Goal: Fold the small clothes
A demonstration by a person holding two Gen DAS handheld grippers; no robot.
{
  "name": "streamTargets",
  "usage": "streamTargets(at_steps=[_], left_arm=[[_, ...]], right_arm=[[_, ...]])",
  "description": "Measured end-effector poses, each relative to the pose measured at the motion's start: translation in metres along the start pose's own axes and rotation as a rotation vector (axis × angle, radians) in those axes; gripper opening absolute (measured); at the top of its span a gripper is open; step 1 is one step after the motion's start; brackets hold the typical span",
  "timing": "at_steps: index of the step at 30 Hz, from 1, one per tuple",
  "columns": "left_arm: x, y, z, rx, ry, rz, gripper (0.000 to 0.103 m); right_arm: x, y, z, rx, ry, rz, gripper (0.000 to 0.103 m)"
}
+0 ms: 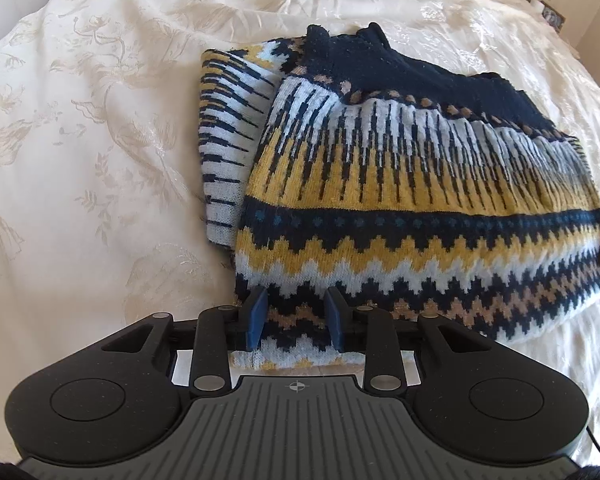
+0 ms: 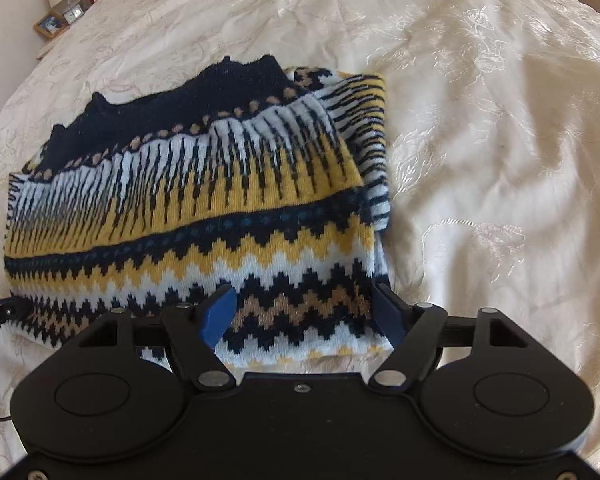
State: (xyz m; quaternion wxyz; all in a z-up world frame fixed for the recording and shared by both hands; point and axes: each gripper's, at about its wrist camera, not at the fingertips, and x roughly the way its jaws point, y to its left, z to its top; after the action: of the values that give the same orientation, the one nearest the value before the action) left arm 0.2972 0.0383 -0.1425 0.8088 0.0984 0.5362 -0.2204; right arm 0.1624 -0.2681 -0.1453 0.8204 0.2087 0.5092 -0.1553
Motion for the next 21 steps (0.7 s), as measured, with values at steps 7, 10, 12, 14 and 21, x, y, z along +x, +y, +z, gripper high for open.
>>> streamTargets(at_steps=[7, 10, 12, 14, 21], left_arm=[[-0.002, 0.000, 0.003, -0.029, 0.016, -0.014, 0.037], [-0.013, -0.006, 0.005, -0.058, 0.006, -0.023, 0.037], [-0.022, -0.013, 0.008, -0.074, -0.014, -0.040, 0.037], [-0.026, -0.025, 0.016, -0.070, -0.033, -0.052, 0.037], [-0.015, -0.070, 0.057, -0.063, -0.056, -0.085, 0.038]], right_arm=[[0.016, -0.005, -0.013, 0.040, 0.075, -0.065, 0.084], [0.018, -0.015, -0.017, 0.082, 0.081, -0.045, 0.088], [0.019, -0.022, -0.020, 0.091, 0.081, -0.026, 0.090], [0.019, -0.028, -0.024, 0.097, 0.082, -0.002, 0.092], [0.017, -0.044, -0.029, 0.108, 0.091, 0.101, 0.094]])
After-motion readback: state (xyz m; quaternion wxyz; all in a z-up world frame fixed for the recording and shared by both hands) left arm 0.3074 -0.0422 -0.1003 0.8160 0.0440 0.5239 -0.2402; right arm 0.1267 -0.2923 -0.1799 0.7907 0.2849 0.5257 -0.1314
